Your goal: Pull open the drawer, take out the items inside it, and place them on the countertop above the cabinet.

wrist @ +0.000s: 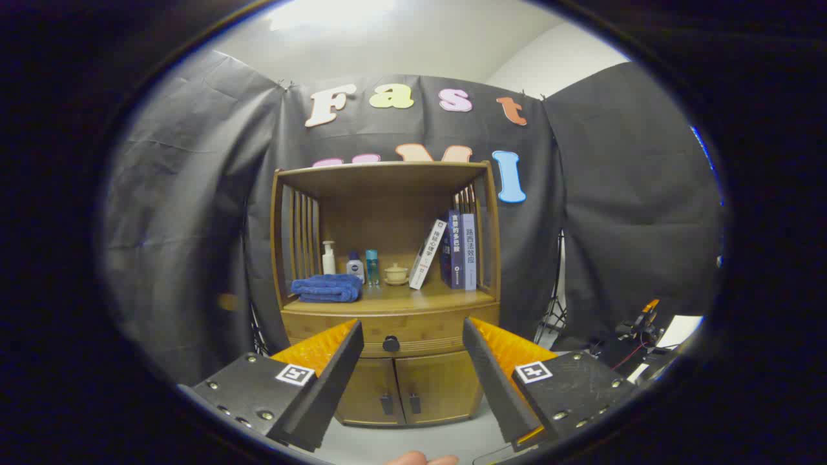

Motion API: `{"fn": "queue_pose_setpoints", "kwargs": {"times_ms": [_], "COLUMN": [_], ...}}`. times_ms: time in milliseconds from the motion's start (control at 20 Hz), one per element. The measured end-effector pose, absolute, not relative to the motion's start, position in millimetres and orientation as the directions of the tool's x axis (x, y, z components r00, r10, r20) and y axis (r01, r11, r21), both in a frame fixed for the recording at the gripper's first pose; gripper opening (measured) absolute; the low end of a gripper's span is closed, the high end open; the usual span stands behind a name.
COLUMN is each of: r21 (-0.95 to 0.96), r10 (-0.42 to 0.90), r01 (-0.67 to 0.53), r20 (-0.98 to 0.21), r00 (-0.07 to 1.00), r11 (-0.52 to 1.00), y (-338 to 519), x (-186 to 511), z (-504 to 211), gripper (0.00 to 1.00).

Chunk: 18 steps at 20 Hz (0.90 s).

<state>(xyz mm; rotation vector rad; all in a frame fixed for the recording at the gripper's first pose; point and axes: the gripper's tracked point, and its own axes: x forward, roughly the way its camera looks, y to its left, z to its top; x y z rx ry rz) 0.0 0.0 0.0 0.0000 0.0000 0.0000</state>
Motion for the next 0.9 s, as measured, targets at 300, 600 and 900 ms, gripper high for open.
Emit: {"fn": "queue_pose_setpoints", "kwargs": {"times_ms": [300, 600, 900], "r21": [-0.004, 0.002, -0.001], "r10": [0.019, 0.013, 0.021], "r01": [-0.019, -0.013, -0.021], "r20": [0.000, -0.006, -0.003], "r00": [1.000, 1.000, 1.000], "r11": [1.000, 1.000, 1.000], "y": [5, 3, 5], "x": [7, 9, 13], "z": [-4, -9, -10], "gripper": [0.97, 0.97, 0.97]}}
